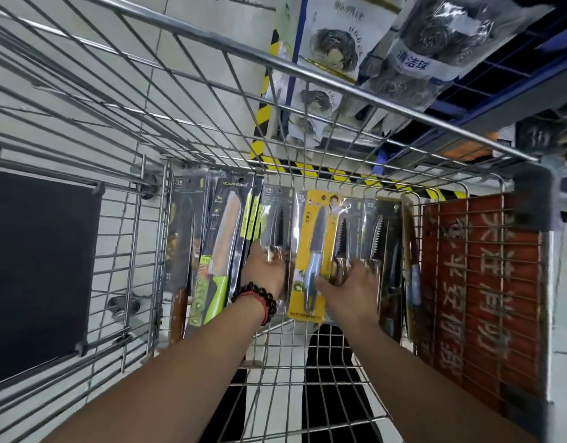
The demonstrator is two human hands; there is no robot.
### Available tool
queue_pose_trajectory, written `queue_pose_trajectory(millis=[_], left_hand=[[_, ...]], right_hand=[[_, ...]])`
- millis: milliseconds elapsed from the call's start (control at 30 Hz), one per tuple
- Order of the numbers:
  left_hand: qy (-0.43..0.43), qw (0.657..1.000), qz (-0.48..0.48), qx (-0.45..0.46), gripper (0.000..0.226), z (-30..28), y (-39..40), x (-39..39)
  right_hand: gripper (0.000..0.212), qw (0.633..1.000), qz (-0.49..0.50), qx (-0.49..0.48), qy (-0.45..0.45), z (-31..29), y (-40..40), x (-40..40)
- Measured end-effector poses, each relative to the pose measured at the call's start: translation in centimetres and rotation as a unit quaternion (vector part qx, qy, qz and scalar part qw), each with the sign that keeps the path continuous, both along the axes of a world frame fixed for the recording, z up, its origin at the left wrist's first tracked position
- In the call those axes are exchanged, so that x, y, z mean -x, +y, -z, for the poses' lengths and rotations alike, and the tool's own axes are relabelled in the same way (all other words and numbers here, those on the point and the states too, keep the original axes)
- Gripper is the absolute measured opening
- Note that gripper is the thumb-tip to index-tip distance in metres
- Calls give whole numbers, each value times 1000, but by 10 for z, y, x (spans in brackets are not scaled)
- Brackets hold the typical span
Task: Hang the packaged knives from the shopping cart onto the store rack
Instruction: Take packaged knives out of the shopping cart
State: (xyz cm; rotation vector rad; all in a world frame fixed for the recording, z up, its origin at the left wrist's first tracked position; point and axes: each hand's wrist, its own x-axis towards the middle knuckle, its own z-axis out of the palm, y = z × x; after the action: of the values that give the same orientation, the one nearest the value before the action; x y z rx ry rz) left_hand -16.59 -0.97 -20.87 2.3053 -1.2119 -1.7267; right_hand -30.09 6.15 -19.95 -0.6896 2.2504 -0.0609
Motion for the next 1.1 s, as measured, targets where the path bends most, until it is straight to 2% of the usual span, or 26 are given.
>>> queue_pose_trajectory(millis=[67,133,200,267,333,400,467,533,600,667,733,833,900,967,1033,1100], left_hand=[[-18,996,63,65,58,-1,4,2],[-38,984,137,111,55,4,10,3],[-37,976,168,137,39,7,17,4],[7,981,153,120,22,3,18,6],[38,981,162,96,23,-1,18,10],[32,979,173,103,22,-1,19,17],[33,979,177,97,11,3,20,25],[76,987,139,18,8,2,21,33],[124,989,69,-51,24,4,21,36],[131,989,53,-50,25,6,20,37],[130,990,24,-48,22,4,20,31],[142,987,-50,-52,22,-1,14,11],[155,978,-131,-51,21,-11,5,-10],[132,970,-203,-13,12,-19,-4,-36],[133,960,-244,18,10,-30,-11,-54],[144,959,-242,25,13,-36,-14,-64]], right_hand=[[100,997,-37,-53,37,3,-7,-9],[105,995,-22,-67,65,10,-12,-18],[97,997,10,-47,63,16,-13,-23],[91,998,21,-40,47,16,-12,-22],[89,998,9,-38,43,15,-8,-17],[83,999,-1,-19,42,14,-4,-11],[73,999,9,7,33,16,1,-4],[66,999,18,24,16,15,4,1],[67,1000,1,25,-1,15,8,4],[64,999,-16,26,-16,17,11,7],[49,999,-4,39,-27,16,12,8],[35,995,-2,97,3,10,11,6],[42,985,-99,137,25,6,4,-5],[51,956,-233,178,15,5,-14,-25],[61,906,-392,158,13,13,-31,-48],[75,828,-555,71,27,27,-39,-63]])
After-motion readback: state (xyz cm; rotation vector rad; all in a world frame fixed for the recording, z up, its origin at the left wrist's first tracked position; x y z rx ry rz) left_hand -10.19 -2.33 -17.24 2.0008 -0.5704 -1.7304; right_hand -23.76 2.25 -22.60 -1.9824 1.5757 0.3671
